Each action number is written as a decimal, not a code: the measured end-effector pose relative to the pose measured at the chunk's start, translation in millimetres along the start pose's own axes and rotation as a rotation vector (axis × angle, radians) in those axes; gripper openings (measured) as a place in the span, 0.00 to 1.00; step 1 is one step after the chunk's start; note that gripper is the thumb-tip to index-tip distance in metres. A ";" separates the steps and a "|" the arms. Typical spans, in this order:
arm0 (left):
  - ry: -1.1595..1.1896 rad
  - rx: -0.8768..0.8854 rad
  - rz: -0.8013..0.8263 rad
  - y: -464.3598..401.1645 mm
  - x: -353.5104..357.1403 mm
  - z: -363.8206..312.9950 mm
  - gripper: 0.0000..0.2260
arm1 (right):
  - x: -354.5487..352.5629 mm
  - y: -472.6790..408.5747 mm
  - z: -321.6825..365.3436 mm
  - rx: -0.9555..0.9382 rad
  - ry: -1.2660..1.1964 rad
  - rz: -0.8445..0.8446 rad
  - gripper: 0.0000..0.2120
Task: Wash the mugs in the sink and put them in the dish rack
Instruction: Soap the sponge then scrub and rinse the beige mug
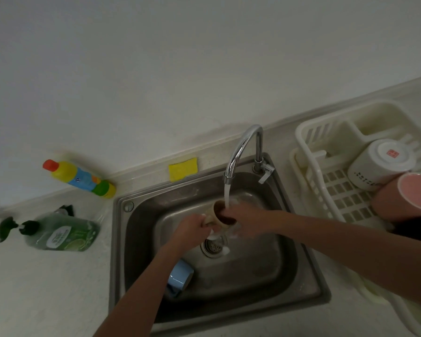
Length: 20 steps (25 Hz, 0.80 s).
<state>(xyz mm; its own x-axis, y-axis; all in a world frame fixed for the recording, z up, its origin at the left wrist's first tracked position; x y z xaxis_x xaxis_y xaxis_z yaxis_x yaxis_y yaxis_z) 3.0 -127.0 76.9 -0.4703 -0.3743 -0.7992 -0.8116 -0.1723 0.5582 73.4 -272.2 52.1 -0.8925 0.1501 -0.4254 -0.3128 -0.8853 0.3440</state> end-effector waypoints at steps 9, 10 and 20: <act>-0.006 0.000 0.003 0.3 -1.5 -3.8 0.11 | 1.2 -1.0 2.8 0.044 0.031 0.091 0.16; 0.003 -0.002 0.010 0.8 -1.5 -4.8 0.11 | 0.5 -1.1 2.0 0.033 0.027 0.061 0.16; 0.004 -0.006 -0.028 3.5 -3.7 -11.6 0.11 | -7.4 7.6 8.2 -0.003 0.033 0.017 0.19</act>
<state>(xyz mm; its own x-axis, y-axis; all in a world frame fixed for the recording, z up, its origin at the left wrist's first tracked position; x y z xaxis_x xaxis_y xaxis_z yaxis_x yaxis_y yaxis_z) 5.9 -136.8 84.4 -0.4456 -0.3731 -0.8138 -0.8226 -0.1881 0.5366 75.0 -276.4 64.8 -0.8862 0.1206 -0.4473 -0.2968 -0.8891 0.3485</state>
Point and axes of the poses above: each hand's wrist, its own y-axis away from the middle knuckle, its own x-axis out of the palm, z = x × y, the point moved 5 cm from there along -y, towards the middle knuckle, and after that the axes turned 15 degrees about -y, right-handed, at the moved point
